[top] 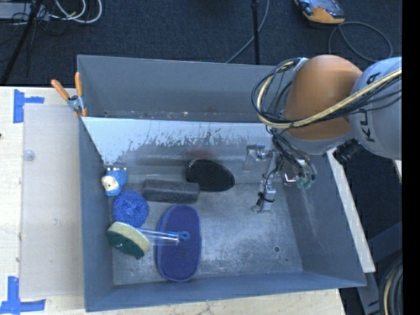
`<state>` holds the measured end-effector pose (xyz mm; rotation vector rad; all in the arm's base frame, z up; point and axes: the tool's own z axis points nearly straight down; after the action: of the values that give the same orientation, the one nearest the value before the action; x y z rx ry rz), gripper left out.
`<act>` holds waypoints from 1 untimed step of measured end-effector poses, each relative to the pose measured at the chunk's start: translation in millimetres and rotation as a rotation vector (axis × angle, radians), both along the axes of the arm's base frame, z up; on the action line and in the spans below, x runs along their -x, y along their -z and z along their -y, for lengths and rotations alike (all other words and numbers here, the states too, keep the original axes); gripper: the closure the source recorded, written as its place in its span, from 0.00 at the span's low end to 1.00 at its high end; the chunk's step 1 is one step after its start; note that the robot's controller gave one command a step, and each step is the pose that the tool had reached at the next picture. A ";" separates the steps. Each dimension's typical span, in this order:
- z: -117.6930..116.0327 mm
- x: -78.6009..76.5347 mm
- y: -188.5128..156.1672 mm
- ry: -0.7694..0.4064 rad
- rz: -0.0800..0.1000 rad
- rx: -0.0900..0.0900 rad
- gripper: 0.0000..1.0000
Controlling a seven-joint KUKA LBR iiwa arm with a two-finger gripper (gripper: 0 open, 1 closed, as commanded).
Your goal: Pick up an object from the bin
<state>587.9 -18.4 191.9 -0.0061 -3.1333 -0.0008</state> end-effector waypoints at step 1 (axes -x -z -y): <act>0.0 -1.3 -5.0 0.000 0.008 0.000 0.00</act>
Offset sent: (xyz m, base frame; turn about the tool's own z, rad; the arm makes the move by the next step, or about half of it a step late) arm 0.0207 0.0851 -0.1219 -0.0783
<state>589.3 -18.4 196.9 -0.0054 -3.1409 -0.0003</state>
